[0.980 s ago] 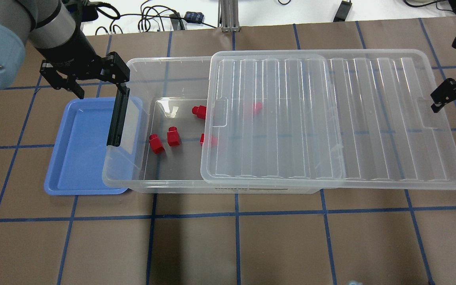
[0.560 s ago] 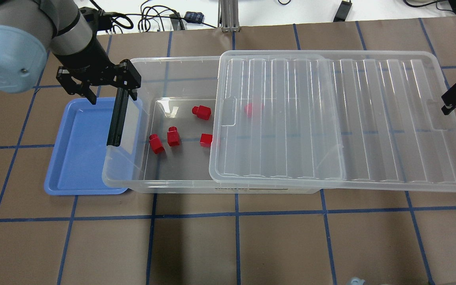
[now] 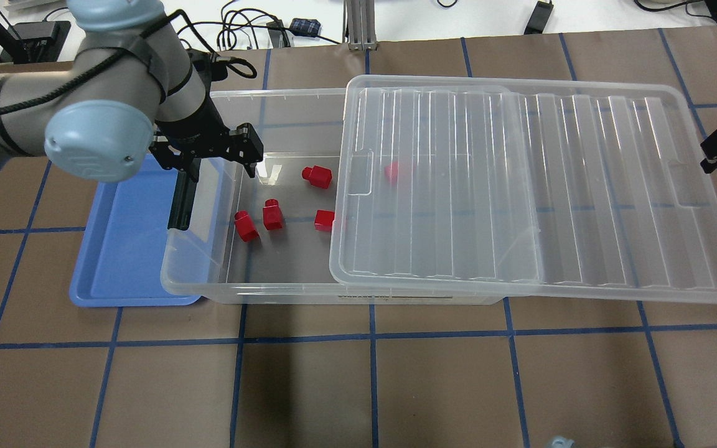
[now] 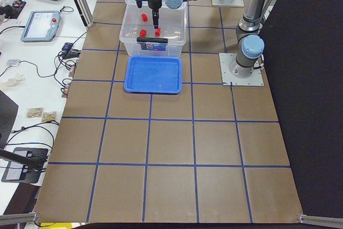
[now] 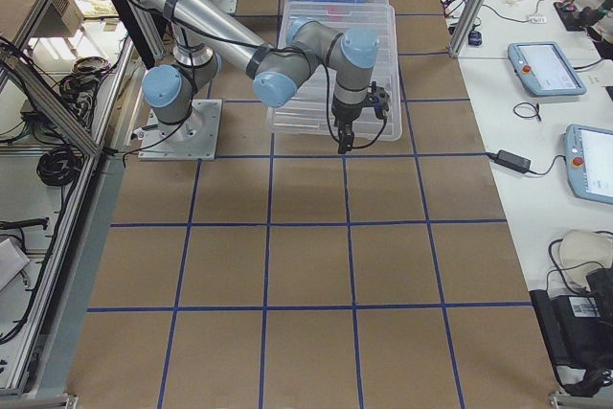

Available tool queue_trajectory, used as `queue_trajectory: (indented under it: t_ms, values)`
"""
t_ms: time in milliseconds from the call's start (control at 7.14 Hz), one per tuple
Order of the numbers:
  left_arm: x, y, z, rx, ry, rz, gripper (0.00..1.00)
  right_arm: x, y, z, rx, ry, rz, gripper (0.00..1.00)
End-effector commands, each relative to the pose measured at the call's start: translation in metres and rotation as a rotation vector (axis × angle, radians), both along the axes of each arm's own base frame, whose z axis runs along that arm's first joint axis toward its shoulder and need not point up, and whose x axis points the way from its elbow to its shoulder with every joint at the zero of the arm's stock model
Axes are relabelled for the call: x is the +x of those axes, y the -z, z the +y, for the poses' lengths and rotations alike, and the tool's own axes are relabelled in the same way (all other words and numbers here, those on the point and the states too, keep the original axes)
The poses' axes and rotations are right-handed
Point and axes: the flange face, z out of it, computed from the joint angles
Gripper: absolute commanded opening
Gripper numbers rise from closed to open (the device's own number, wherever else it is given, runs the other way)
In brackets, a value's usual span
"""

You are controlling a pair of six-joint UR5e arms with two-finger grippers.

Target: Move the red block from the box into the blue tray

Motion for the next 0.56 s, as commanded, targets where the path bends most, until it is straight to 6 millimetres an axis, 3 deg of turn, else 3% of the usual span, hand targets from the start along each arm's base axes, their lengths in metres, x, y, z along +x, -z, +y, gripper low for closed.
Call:
queue_trajectory:
  t_ms: [0,420]
  values:
    - [-0.001,0.046,0.001,0.004,0.000,0.001,0.83,0.004,-0.038,-0.007,0.017,-0.002,-0.015,1.00]
    - [-0.006,0.074,-0.007,0.045,-0.003,0.045,0.79,0.008,-0.050,-0.006,0.029,-0.006,-0.022,1.00]
